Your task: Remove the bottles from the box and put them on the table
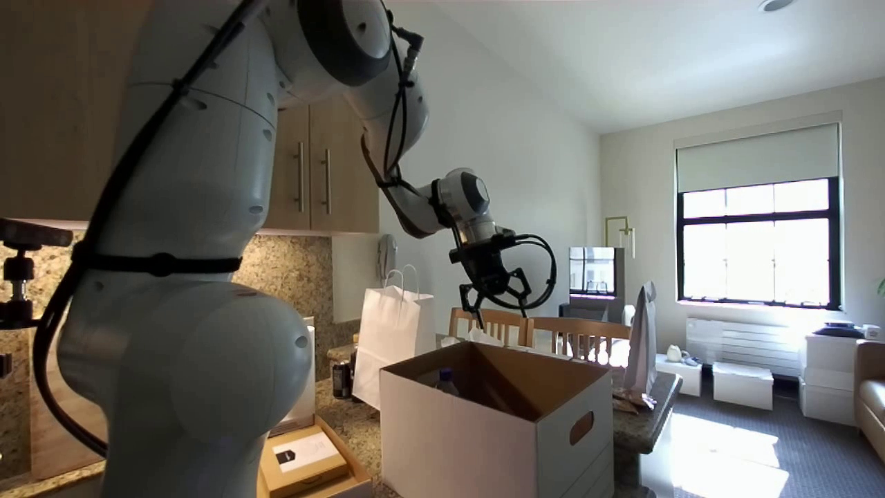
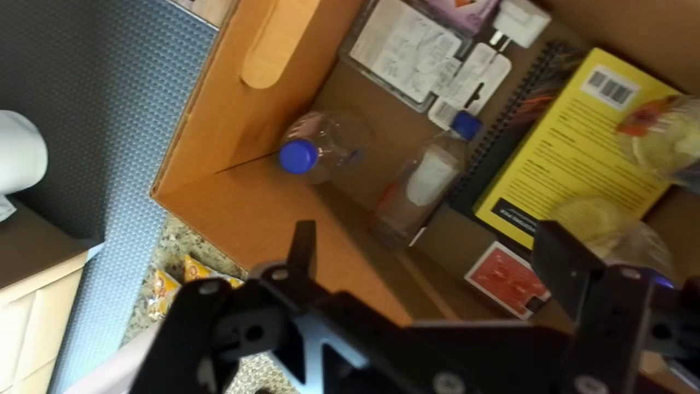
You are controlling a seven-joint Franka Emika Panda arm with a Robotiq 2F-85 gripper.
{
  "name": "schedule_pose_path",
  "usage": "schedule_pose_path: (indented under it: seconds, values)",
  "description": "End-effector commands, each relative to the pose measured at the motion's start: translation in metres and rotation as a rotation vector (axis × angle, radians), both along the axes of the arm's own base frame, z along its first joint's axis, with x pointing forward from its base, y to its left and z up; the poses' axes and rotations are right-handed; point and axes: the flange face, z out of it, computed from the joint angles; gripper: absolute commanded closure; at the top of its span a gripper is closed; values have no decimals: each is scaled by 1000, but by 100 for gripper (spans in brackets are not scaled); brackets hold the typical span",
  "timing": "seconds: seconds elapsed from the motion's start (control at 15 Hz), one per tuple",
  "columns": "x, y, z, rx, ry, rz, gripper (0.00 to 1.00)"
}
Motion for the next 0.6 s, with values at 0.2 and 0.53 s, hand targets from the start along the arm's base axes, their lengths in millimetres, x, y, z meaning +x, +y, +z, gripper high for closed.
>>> schedule_pose_path:
  seconds: [0.2, 0.53]
  values:
    - [59, -49, -72, -81, 124, 122, 0]
    - [85, -94, -118, 16, 202, 97, 0]
